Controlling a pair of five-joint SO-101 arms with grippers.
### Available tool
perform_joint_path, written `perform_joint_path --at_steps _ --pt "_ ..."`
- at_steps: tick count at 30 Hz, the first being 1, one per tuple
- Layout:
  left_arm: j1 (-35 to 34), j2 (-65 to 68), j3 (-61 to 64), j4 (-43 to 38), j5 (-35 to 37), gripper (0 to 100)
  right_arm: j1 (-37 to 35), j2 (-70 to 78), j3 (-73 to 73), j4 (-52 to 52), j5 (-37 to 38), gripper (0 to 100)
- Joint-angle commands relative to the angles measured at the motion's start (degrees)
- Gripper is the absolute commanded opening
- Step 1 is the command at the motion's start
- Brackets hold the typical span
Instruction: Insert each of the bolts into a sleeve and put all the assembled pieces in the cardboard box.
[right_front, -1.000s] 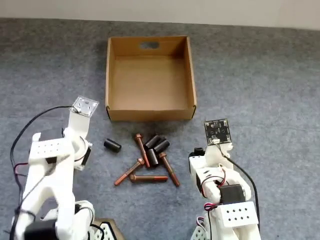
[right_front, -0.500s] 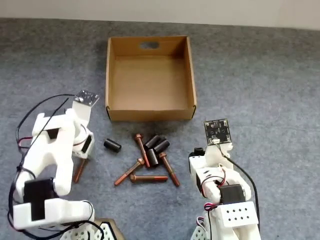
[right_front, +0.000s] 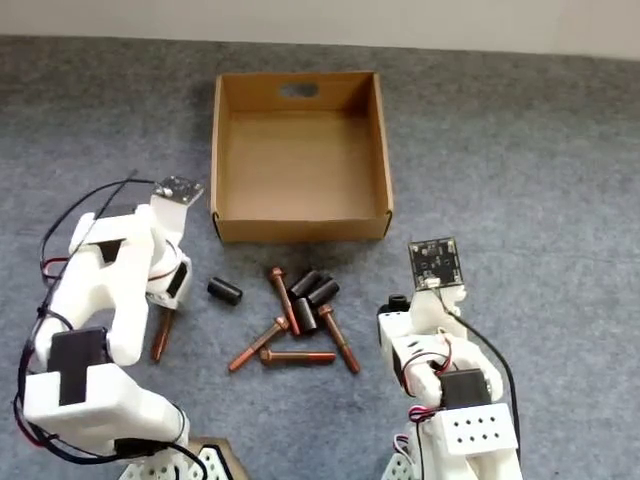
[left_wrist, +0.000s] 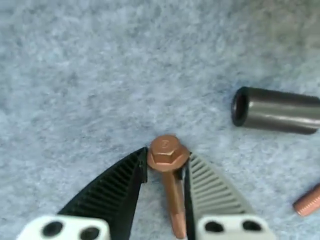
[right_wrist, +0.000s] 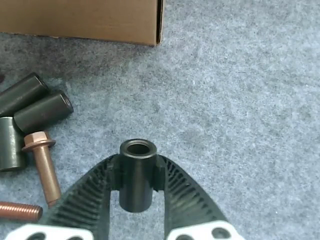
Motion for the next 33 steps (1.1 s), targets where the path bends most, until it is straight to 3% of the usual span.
perform_joint_path --at_steps 1,6,15,22,26,33 --pt "-0.7 -0.6 -1.1 -0.7 3.0 2 -0.1 -0.7 -0.9 -0.8 -0.2 0.6" --pt "2.2 -7.3 -1.5 -0.7 7.6 1 -0.1 -0.7 -1.0 -0.8 -0.5 0.6" --pt "9.1 -37.2 -0.5 1.4 16.0 1 -0.1 -0.7 -1.0 -0.7 -0.6 0.6" --pt "9.6 -44.1 0.0 1.1 23.6 1 -0.3 -1.7 -4.4 -1.8 -0.6 0.6" --pt "13.0 -47.9 0.0 -2.7 27.4 1 -0.5 -6.2 -10.0 -2.6 -0.6 0.6" --pt "23.3 -57.4 0.2 -9.4 35.6 1 -4.7 -13.5 -9.5 -15.3 -0.6 0.6"
